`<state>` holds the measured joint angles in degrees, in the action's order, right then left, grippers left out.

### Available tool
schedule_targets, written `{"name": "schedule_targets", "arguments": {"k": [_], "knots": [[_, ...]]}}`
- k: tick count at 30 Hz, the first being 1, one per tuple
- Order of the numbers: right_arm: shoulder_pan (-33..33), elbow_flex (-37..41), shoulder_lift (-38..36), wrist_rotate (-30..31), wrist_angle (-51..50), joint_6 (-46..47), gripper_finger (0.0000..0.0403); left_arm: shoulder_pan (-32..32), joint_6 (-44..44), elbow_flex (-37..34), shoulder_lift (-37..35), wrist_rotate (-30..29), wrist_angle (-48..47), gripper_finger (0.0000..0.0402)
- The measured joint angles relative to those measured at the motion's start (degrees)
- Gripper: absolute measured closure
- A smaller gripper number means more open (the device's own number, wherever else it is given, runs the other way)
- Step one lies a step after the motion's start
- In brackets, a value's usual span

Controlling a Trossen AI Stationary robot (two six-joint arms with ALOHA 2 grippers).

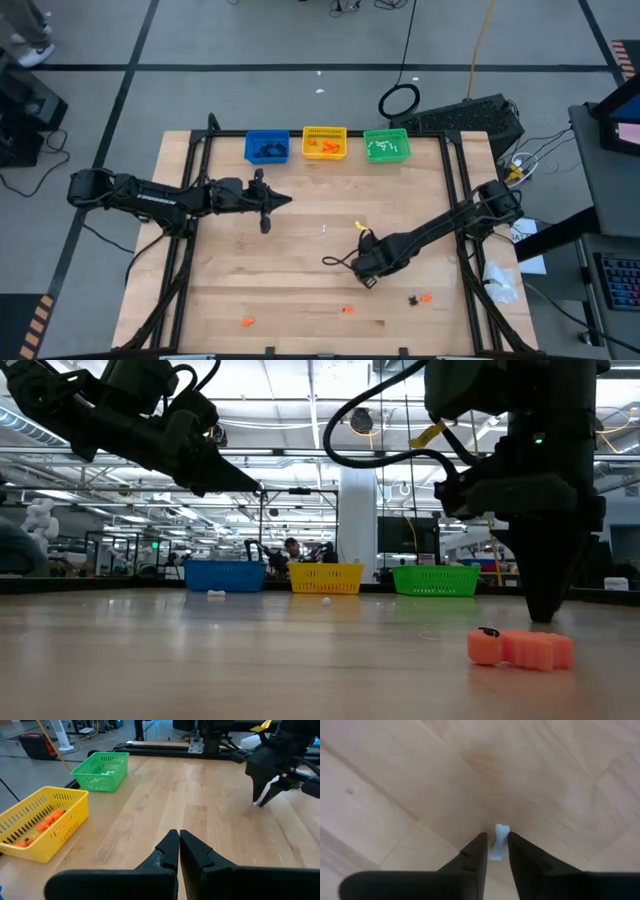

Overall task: Sort Halloween decoration
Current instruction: Put the white bone toy into the green bin

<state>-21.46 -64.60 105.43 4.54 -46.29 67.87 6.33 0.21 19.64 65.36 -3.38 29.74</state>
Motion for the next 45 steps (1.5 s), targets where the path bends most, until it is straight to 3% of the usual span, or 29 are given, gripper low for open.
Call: {"name": "schedule_targets", "arguments": {"k": [6, 11, 20, 24, 29, 36, 41, 45], "knots": [[0.1, 0.1, 0.0, 0.7, 0.6, -8.6, 0.0397, 0.0, -0.1, 0.0, 0.0, 0.0, -0.2, 0.0394], [1.4, 0.1, -1.0, -0.4, 1.5, -13.5, 0.0396, 0.0, -0.1, 0.0, 0.0, 0.0, -0.2, 0.0394], [8.0, -0.3, -10.5, 7.6, -2.2, -22.7, 0.0402, 0.0, -0.1, 0.0, 0.0, 0.0, -0.3, 0.0394], [16.1, -0.3, -15.9, 12.0, -4.8, -29.4, 0.0402, 0.0, -0.1, 0.0, 0.0, 0.0, -0.3, 0.0394], [30.9, -0.3, -20.6, 13.6, -4.6, -41.6, 0.0402, 0.0, 0.0, 0.0, 0.0, 0.0, -0.3, 0.0394], [53.0, -0.3, -18.2, 13.1, 4.4, -59.8, 0.0403, 0.0, 0.0, 0.0, 0.0, 0.0, -0.3, 0.0394], [65.0, -0.3, -13.2, 3.1, 13.5, -67.1, 0.0403, 0.0, 0.0, 0.0, 0.0, 0.0, -0.7, 0.0394], [69.5, -0.3, -7.8, -0.5, 16.0, -69.5, 0.0403, 0.0, 0.0, 0.0, 0.0, 0.0, -0.8, 0.0394]]}}
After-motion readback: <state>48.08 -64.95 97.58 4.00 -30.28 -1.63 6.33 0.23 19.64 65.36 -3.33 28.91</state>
